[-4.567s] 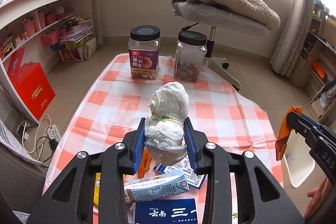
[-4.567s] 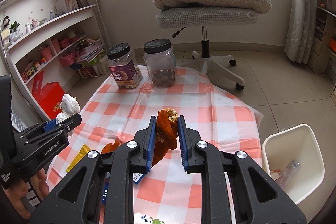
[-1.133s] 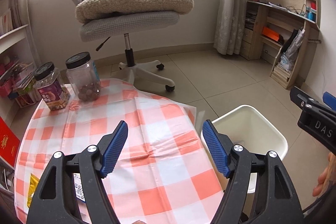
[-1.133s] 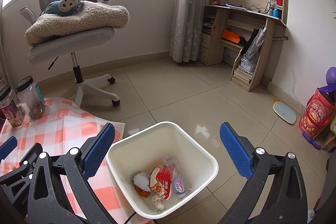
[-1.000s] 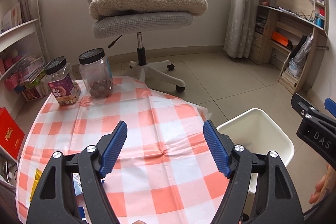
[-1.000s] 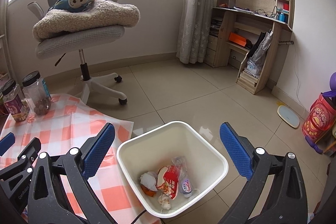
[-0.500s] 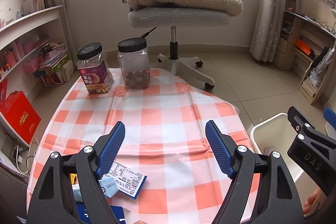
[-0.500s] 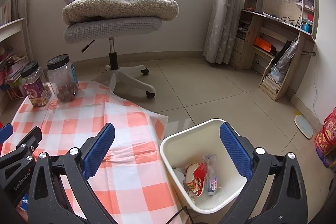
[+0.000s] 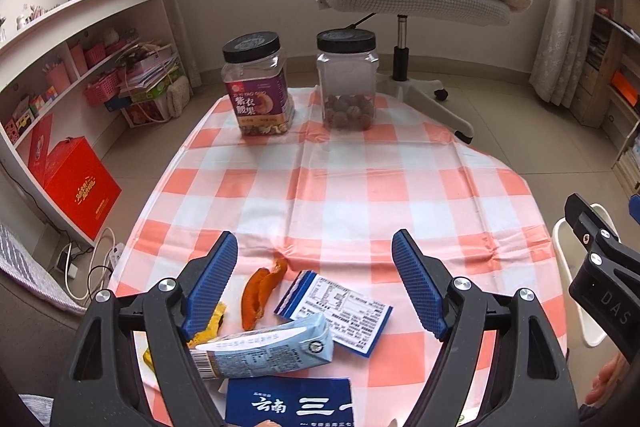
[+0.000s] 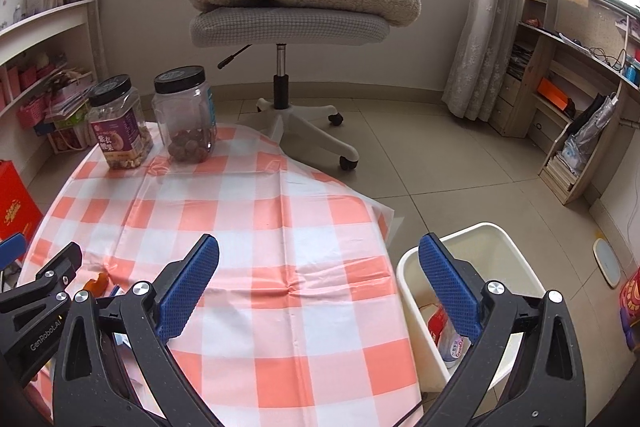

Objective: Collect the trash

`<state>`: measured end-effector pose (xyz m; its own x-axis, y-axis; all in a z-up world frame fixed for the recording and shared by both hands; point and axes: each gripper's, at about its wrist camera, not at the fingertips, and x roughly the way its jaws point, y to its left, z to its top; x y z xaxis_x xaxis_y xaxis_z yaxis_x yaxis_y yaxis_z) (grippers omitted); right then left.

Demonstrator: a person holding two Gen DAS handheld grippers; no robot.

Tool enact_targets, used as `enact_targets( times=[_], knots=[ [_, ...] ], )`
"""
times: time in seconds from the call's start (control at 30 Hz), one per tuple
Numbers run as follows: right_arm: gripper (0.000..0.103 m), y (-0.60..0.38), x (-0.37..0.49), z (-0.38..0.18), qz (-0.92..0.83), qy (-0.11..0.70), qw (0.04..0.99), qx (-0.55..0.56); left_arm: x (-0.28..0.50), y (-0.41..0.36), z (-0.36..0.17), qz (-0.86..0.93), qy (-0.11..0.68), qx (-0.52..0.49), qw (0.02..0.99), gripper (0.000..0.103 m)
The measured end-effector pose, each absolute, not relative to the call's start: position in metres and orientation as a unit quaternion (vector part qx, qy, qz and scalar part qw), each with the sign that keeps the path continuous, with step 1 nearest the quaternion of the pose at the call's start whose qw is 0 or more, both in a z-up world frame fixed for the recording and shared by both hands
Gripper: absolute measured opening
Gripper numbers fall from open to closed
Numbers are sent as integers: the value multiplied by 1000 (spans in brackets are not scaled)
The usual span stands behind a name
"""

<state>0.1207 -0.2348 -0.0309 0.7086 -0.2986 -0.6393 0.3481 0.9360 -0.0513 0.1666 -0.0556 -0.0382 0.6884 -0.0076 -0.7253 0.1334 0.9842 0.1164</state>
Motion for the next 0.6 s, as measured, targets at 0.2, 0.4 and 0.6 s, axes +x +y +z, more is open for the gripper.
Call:
enact_targets(
  times=[0.2, 0.4, 0.6],
  knots=[
    [96, -201, 137, -42, -134, 365, 921, 21, 185, -9, -57, -6, 454, 77, 887, 78],
    [96, -185, 147, -48, -114, 381, 917, 17, 193, 16, -80, -71, 545, 113, 828, 78],
    [96, -191, 155, -54, -123, 393, 911, 33, 174, -5, -99, -150, 558, 186, 795, 78]
  ],
)
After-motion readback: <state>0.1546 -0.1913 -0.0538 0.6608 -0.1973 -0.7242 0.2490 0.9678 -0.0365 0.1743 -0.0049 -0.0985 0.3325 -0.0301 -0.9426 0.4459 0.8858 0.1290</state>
